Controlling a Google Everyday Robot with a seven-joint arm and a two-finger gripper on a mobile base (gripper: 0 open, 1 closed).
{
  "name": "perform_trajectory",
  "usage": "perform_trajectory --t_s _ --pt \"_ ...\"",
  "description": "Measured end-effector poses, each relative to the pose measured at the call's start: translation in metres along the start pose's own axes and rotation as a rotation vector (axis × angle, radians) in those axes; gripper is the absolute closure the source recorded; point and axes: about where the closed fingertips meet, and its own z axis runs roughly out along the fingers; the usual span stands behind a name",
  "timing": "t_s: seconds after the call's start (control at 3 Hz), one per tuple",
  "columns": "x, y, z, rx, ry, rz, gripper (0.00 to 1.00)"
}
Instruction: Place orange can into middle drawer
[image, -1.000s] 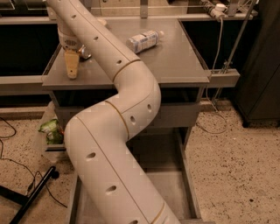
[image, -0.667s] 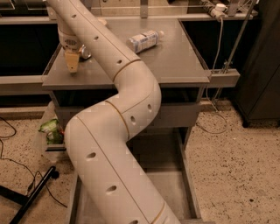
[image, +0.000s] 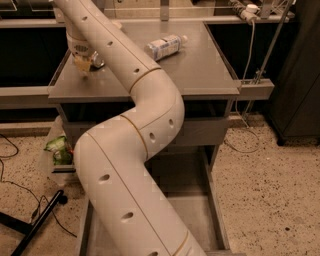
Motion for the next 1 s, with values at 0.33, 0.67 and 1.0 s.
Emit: perform_trajectory --t_s 0.33,0.67,1.0 --pt "-0.001 0.001 -0.007 0.000 0.000 0.000 1.00" --pt "-0.002 0.001 -0.010 0.001 0.000 0.000 1.00" --pt "0.017 0.005 -0.022 -0.015 0.011 0.056 1.00"
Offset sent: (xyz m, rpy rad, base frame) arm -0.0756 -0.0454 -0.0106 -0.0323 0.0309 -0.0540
